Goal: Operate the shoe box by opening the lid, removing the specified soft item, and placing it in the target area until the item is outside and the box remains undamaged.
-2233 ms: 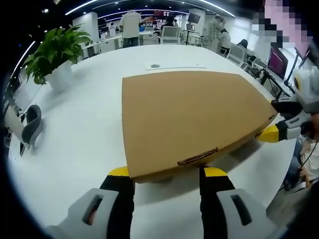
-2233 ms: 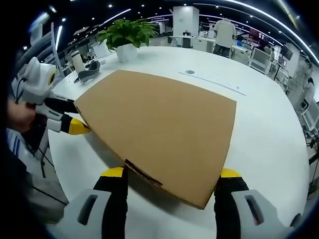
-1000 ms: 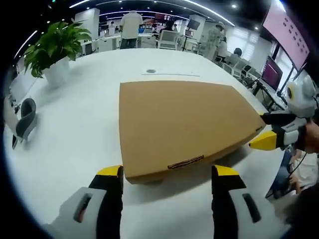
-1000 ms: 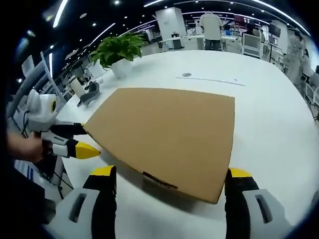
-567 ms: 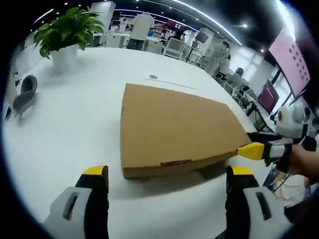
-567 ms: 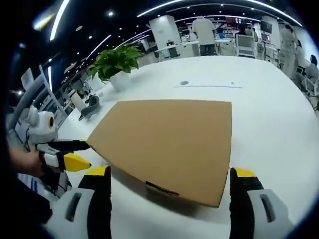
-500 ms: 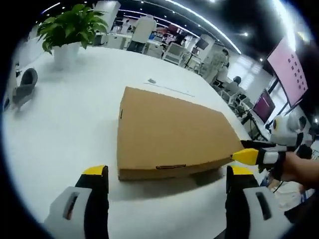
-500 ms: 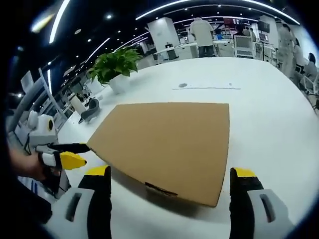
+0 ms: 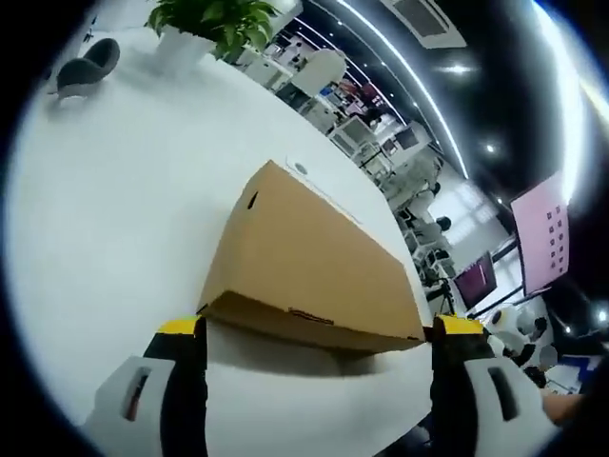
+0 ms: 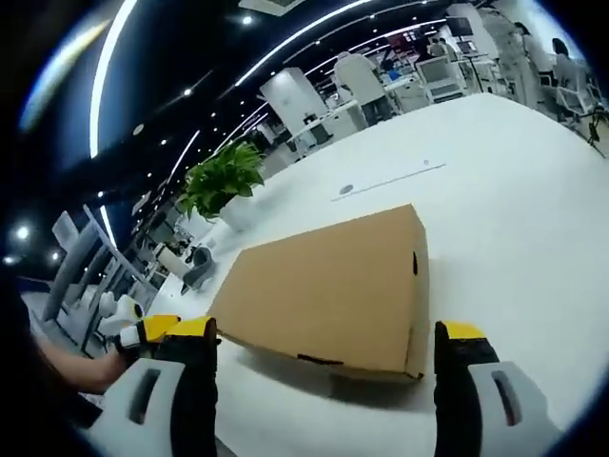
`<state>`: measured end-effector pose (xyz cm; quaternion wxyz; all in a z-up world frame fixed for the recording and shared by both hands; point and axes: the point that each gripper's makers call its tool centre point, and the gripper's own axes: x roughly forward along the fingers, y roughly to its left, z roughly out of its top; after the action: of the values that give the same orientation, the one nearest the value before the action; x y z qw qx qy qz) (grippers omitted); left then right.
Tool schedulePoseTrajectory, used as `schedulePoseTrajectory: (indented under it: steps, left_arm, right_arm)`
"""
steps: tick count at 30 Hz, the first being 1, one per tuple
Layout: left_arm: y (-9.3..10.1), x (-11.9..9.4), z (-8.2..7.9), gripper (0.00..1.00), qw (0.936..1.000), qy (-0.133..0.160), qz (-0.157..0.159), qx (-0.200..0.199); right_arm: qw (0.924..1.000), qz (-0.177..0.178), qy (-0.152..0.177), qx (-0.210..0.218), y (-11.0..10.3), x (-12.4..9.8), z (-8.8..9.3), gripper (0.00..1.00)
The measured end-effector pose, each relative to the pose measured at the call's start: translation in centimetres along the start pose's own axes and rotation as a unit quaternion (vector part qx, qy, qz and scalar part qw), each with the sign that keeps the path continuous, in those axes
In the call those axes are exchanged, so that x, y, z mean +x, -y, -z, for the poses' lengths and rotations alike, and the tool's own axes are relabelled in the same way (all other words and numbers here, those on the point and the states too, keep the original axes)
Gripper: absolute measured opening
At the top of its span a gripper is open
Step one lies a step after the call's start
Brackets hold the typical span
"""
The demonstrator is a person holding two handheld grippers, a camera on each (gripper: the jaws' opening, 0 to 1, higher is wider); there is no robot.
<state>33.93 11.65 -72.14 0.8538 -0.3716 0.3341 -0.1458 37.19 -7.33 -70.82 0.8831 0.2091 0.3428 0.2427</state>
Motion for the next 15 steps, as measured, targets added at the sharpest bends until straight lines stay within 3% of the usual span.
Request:
schedulePoseTrajectory:
  steps: [4,6,11,15]
  left_arm:
    - [-0.3,-0.3,-0.1,0.99,0.9989,0.014,0.006,-0.045]
    - [-0.7,-0.5,0.1,0.99,0.9981,0.014,-0.001,-0.061]
    - [-1.8,-0.9,0.3,0.99,0.9951,0.023,-0.024,-0.093]
    - [-1.9,-1.2,0.6,0.99,0.9819,0.031,-0.014,-0.187]
  right_arm:
    - [0.9995,-0.006,0.010,0.029,-0.1,-0.4,0.0,0.94]
    - [0.9988,-0.002,0.008,0.048,0.2,-0.5,0.4,0.88]
    - [0.9919,-0.006,0.016,0.126,0.5,-0.8,1.1,0.84]
    - [0.9797,-0.017,0.024,0.199,0.8,-1.1,1.9,0.83]
